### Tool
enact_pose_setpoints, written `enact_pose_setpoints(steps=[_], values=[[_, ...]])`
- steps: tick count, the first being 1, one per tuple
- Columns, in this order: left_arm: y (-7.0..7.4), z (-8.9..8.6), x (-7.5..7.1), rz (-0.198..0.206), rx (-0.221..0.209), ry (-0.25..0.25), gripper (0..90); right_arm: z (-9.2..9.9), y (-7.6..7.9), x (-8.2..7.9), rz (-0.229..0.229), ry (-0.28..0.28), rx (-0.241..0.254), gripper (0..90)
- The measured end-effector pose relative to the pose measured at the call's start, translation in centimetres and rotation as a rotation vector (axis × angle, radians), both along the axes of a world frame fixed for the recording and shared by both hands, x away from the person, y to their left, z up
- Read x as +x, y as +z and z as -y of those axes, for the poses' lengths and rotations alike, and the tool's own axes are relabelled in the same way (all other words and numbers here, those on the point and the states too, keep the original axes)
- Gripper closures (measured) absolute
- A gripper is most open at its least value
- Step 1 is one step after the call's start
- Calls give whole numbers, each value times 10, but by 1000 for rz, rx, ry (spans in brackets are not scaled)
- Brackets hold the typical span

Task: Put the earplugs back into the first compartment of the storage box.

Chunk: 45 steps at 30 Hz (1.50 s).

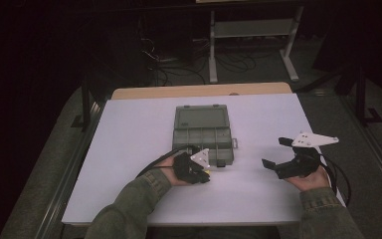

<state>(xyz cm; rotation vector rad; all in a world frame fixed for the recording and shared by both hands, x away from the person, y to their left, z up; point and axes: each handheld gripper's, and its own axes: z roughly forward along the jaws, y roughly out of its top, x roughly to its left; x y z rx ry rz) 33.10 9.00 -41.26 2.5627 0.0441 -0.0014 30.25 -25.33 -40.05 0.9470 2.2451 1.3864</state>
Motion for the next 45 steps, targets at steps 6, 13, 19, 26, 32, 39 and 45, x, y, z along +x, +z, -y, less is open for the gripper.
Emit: enact_pose_setpoints(steps=[6, 13, 19, 26, 32, 39, 45], values=[[24, -12, 9, 0, -69, 18, 823, 0, 1, 0, 1, -3, 4, 0], [48, -26, 21, 32, -102, 56, 823, 1, 1, -1, 5, -5, 10, 0], [62, -32, 30, 50, -108, 80, 823, 1, 2, -1, 5, -9, 10, 0], [78, -43, 45, 49, -133, 121, 823, 2, 2, -1, 4, -10, 12, 0], [82, -51, 57, 59, -120, 162, 823, 1, 1, -1, 4, -6, 9, 0], [81, -61, 75, 72, -139, 230, 823, 1, 1, 0, 0, -6, 11, 0], [73, -63, 87, 79, -131, 262, 823, 2, 0, 1, 0, -4, 10, 0]])
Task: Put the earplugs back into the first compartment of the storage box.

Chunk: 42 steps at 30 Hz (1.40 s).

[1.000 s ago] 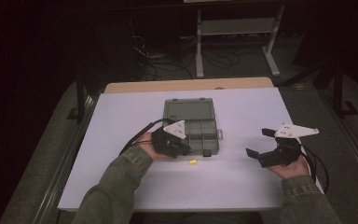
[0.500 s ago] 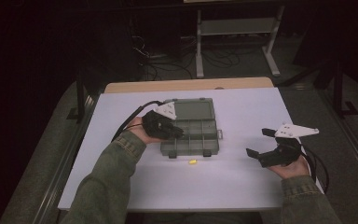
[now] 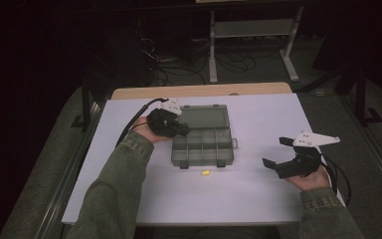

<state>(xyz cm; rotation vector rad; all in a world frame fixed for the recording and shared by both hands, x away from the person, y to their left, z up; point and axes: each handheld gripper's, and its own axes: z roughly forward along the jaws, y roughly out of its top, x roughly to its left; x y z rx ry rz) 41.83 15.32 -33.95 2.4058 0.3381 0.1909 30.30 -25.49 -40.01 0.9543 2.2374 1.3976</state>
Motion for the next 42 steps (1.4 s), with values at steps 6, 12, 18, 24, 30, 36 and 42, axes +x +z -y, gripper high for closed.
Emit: enact_pose_setpoints(steps=[6, 12, 18, 24, 30, 36, 42], values=[[-7, -5, 7, -12, -3, 34, 823, 0, 0, 0, -3, -1, 1, 0], [-16, -13, 13, -22, 4, 57, 823, 0, 0, 0, -5, -1, 1, 0], [-38, -16, 15, -45, 22, 78, 823, 0, 0, 0, -4, 1, -3, 0], [-48, -21, 19, -62, 33, 93, 821, -1, -1, 0, -9, 3, -8, 0], [-58, -26, 26, -99, 17, 122, 817, 0, -1, 0, -9, -1, -7, 0], [-62, -27, 29, -120, 5, 133, 745, -2, -2, 0, -11, 6, -13, 0], [-60, -29, 29, -146, -39, 155, 626, -4, -4, 1, -21, 6, -26, 0]])
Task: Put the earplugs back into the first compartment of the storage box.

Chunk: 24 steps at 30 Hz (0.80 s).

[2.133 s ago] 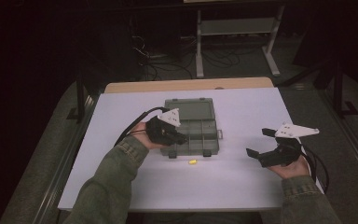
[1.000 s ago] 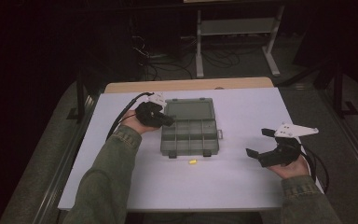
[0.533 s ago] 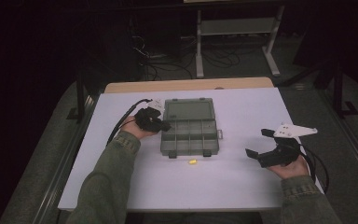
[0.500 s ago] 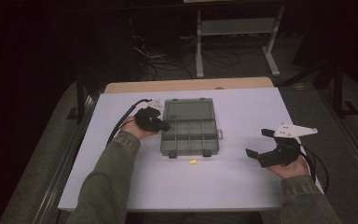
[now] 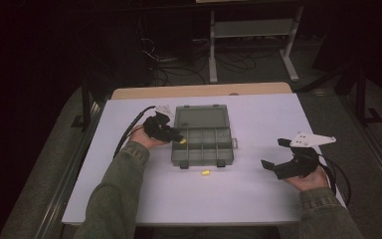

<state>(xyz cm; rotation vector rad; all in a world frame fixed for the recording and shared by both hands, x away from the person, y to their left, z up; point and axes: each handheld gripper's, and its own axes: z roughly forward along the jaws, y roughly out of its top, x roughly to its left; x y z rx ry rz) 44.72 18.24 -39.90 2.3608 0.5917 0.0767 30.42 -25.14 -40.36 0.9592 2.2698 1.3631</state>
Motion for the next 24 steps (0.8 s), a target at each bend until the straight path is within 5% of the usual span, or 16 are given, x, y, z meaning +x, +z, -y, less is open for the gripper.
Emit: enact_pose_setpoints(steps=[4, 12, 20, 24], values=[[12, -3, -5, 30, -35, 9, 477, -1, 0, 0, -3, 0, 1, 0], [40, -9, -23, 71, -111, 20, 330, -2, 1, -1, 1, 6, 0, 0], [46, -8, -31, 73, -129, 28, 28, -2, 1, -1, 4, 5, 7, 0], [48, -7, -36, 68, -134, 14, 5, -1, 1, -1, 3, 3, 10, 0]])
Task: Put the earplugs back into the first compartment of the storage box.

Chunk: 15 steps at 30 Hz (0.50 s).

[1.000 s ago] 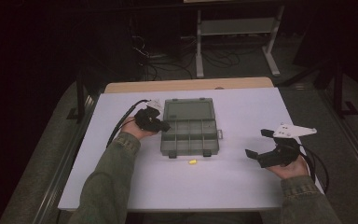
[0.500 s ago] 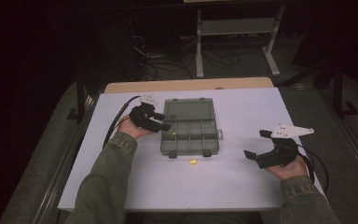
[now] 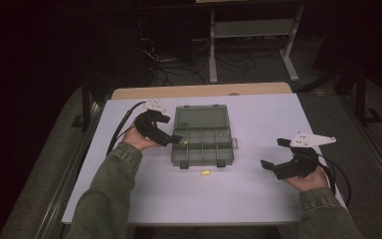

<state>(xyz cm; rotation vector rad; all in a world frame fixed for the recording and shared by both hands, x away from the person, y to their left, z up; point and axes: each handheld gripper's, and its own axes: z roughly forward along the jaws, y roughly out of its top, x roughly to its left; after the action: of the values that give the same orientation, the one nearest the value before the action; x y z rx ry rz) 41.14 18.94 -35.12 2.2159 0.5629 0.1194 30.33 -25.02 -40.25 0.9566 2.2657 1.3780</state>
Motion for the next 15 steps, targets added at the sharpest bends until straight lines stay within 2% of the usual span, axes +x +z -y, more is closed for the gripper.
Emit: enact_pose_setpoints(steps=[1, 5, 14, 15], values=[[2, 1, -5, 14, 13, -5, 5, 0, 0, 0, 0, 2, 5, 0], [4, 3, -16, 39, 11, -20, 2, 1, 0, 0, -2, -2, 10, 0], [3, 7, -34, 70, 23, -55, 0, 1, 0, 0, -1, 1, 8, 0], [4, 8, -37, 68, -1, -62, 0, 1, 0, 0, -2, 1, 8, 0]])
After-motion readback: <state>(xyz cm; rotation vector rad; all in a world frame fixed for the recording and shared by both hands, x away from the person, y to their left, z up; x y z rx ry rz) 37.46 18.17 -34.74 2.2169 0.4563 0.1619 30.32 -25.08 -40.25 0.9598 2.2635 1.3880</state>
